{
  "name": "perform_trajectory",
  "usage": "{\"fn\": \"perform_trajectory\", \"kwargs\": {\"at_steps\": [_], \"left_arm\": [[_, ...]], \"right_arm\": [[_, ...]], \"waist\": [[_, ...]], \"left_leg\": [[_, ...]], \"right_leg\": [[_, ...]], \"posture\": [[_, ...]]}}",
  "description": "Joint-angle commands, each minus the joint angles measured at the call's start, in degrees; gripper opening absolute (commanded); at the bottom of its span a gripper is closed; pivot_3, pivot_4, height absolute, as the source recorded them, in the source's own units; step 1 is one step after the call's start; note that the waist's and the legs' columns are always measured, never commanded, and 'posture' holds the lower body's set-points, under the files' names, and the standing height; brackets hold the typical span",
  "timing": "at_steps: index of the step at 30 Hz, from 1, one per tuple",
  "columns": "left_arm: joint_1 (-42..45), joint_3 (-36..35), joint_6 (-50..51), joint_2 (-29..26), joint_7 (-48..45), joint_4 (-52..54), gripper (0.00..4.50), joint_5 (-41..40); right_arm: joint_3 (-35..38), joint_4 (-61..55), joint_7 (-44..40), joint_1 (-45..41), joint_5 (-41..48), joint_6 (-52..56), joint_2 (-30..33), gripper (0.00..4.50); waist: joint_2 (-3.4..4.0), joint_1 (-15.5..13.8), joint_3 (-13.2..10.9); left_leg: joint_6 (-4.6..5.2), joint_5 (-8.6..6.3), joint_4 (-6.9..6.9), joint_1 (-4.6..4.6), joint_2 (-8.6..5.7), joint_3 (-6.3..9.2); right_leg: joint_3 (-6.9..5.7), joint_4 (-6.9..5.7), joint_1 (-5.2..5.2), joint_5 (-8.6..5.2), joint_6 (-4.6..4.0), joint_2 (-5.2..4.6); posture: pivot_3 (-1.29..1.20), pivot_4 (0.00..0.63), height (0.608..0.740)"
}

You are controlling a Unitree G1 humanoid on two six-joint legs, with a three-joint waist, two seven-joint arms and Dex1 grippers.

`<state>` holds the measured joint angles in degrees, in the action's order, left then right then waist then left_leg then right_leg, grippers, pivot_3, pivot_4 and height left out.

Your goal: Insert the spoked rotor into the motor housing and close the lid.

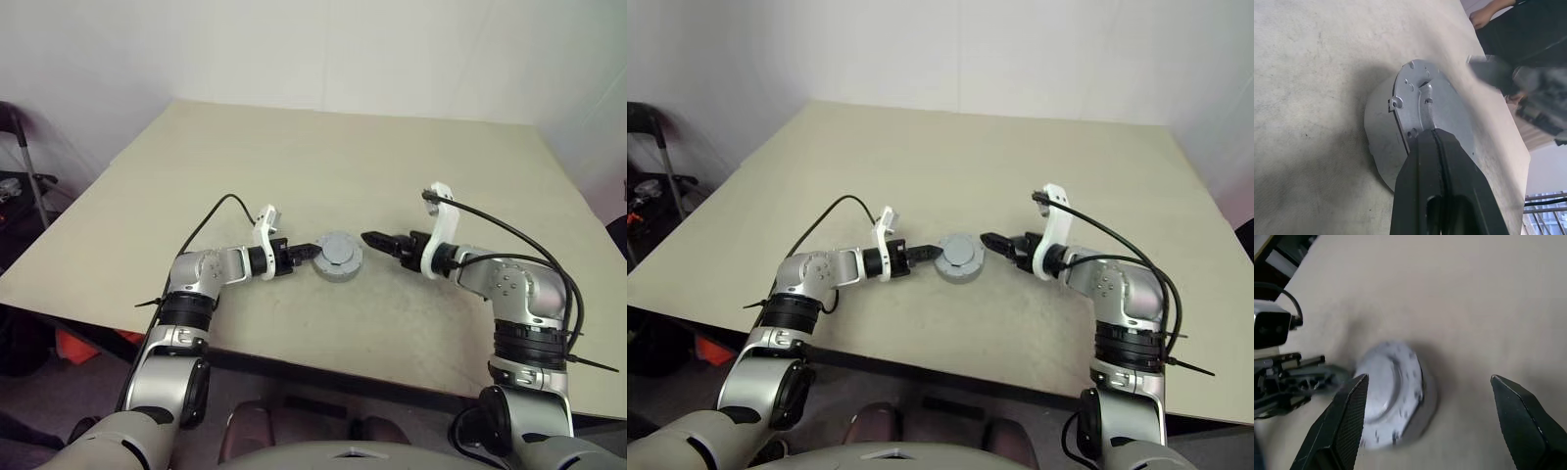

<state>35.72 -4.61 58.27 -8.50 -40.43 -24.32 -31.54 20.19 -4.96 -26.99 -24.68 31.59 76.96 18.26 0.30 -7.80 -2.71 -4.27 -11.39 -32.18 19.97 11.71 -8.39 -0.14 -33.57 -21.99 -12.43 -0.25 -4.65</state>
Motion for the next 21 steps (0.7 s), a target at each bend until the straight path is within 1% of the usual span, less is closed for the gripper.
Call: {"fn": "perform_trajectory", "kwargs": {"at_steps": [1,4,6,10,16,21], "left_arm": [[-0.1,2.09,0.35,0.33,0.48,-2.03,0.0,1.52],[-0.02,2.09,0.15,0.26,0.4,-2.22,0.0,1.64],[0.1,2.01,-0.04,0.22,0.4,-2.43,0.0,1.73],[0.55,1.61,-0.48,-0.1,0.55,-3.0,0.0,1.84],[1.23,1.46,-1.09,-0.86,0.56,-3.73,0.0,2.05],[1.99,1.09,-1.74,-1.28,0.72,-4.35,0.0,2.13]], "right_arm": [[4.06,-0.99,1.1,0.31,3.21,7.18,0.32,4.48],[4.98,-1.29,2.05,0.97,3.42,9.63,-0.86,4.48],[6.1,-0.53,3.1,1.0,3.35,10.56,-2.71,4.48],[10.3,1.2,6.19,-0.4,3.14,13.06,-8.9,4.48],[12.29,3.76,9.42,-1.84,2.31,13.05,-14.78,4.48],[13.68,6.81,10.51,-3.37,2.69,12.33,-17.92,4.48]], "waist": [[0.03,0.0,-0.01],[0.1,0.02,-0.01],[0.13,0.02,0.0],[0.13,0.14,0.02],[0.12,0.6,0.04],[0.12,0.72,0.05]], "left_leg": [[0.0,0.0,0.0,0.0,-0.01,0.0],[-0.05,0.03,0.0,-0.02,0.01,0.0],[-0.1,0.06,0.0,-0.04,0.02,0.0],[-0.11,0.07,0.0,-0.08,0.03,-0.01],[-0.24,0.14,0.03,-0.23,0.05,-0.01],[-0.37,0.21,0.12,-0.32,0.06,-0.02]], "right_leg": [[0.01,0.0,0.0,0.0,0.0,-0.01],[0.01,-0.06,0.0,0.0,0.01,0.0],[0.0,-0.09,0.0,0.0,0.01,0.0],[0.01,-0.12,0.02,0.0,0.01,0.0],[0.0,-0.17,0.08,0.01,0.02,0.0],[0.01,-0.17,0.18,-0.15,0.29,0.02]], "posture": [[0.0,0.0,0.74],[0.0,0.0,0.74],[0.0,0.0,0.74],[0.0,0.0,0.74],[0.0,0.0,0.74],[0.0,0.0,0.74]]}}
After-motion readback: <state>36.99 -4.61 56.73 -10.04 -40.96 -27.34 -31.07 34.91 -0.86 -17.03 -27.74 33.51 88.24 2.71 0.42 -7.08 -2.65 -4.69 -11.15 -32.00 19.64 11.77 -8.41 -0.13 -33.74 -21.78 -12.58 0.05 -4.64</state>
